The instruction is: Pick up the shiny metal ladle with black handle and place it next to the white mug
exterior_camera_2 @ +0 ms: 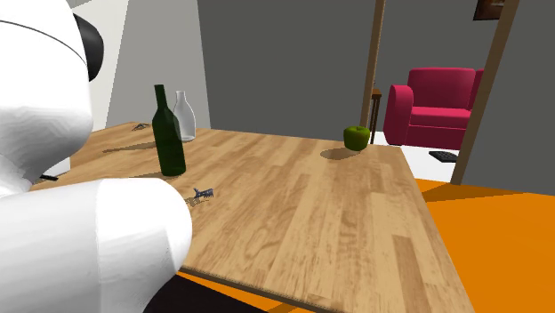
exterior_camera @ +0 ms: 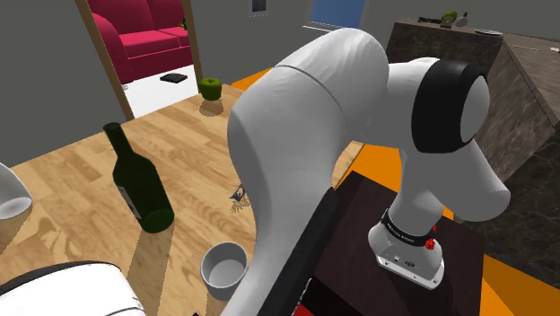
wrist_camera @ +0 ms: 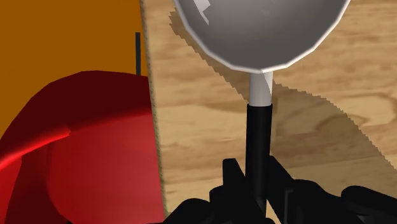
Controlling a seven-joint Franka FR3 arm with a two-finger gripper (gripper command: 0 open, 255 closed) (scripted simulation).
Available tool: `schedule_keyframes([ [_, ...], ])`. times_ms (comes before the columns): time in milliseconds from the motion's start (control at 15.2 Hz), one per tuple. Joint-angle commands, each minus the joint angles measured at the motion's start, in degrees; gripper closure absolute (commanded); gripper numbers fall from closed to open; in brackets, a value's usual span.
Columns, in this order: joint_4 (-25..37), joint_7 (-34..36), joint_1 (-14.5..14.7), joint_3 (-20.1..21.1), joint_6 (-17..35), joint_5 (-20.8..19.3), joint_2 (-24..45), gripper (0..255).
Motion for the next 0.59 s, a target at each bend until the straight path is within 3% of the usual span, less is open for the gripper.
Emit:
schedule_keyframes([
  [0, -0.4, 0.0, 0.8, -1.3, 1.2, 0.3, 0.4, 255],
  [528, -2.5, 0.0, 3.4, -5.8, 6.3, 1.6, 2.1, 255],
])
